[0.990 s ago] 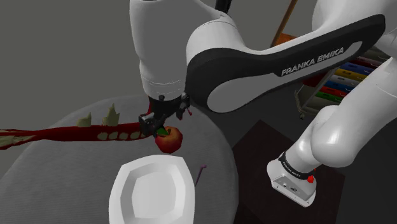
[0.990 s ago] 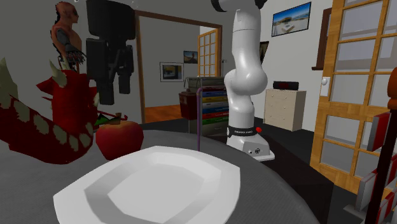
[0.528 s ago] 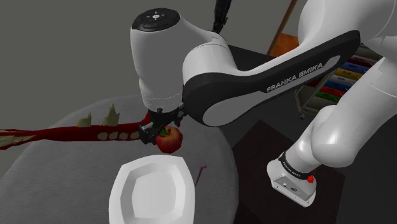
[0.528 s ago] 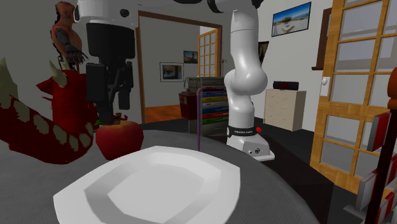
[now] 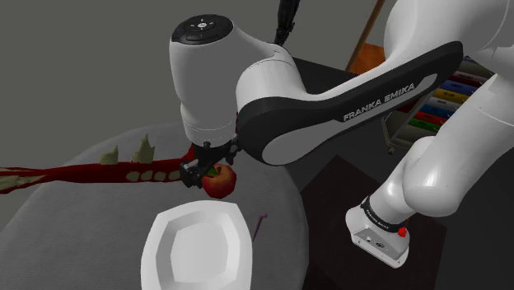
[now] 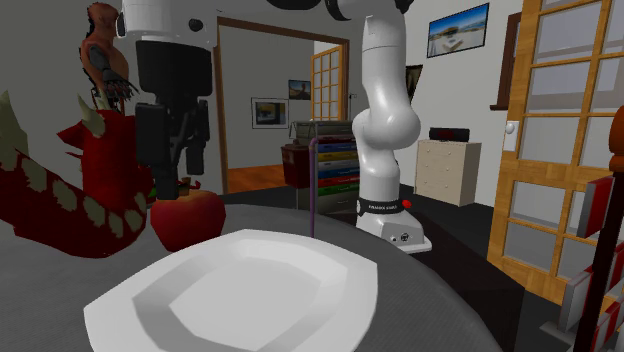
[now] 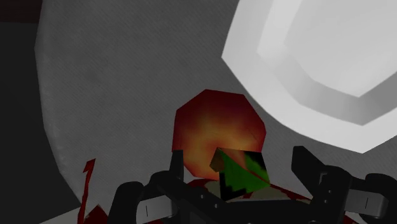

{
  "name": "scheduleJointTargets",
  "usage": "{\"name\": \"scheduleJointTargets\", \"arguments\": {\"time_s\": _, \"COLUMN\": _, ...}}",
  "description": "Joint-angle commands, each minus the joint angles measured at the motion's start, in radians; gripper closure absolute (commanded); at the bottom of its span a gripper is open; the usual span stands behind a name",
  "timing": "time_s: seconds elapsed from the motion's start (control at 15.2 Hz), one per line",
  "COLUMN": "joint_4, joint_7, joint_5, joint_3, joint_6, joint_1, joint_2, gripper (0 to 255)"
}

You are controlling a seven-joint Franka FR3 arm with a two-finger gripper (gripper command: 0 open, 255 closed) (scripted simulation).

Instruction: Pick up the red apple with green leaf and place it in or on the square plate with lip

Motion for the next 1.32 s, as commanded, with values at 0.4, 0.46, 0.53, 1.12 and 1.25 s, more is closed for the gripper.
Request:
{"name": "scheduleJointTargets", "arguments": {"time_s": 0.4, "joint_4": 0.0, "joint_7": 0.0, "joint_5": 0.0, "joint_3": 0.0, "joint_6": 0.0, "joint_1": 0.0, "joint_2": 0.0, "gripper": 255}}
{"name": "scheduleJointTargets", "arguments": {"time_s": 0.46, "joint_4": 0.0, "joint_7": 0.0, "joint_5": 0.0, "joint_3": 0.0, "joint_6": 0.0, "joint_1": 0.0, "joint_2": 0.0, "gripper": 255}}
{"name": "scheduleJointTargets", "arguments": {"time_s": 0.53, "joint_4": 0.0, "joint_7": 0.0, "joint_5": 0.0, "joint_3": 0.0, "joint_6": 0.0, "joint_1": 0.0, "joint_2": 0.0, "gripper": 255}}
{"name": "scheduleJointTargets", "arguments": {"time_s": 1.12, "joint_4": 0.074, "joint_7": -0.032, "joint_5": 0.032, "joint_3": -0.002, "joint_6": -0.1, "joint_1": -0.003, "joint_2": -0.037, "gripper": 255}}
{"name": "scheduleJointTargets", "arguments": {"time_s": 1.25, "joint_4": 0.095, "joint_7": -0.038, "joint_5": 0.038, "joint_3": -0.002, "joint_6": -0.125, "joint_1": -0.004, "joint_2": -0.044, "gripper": 255}}
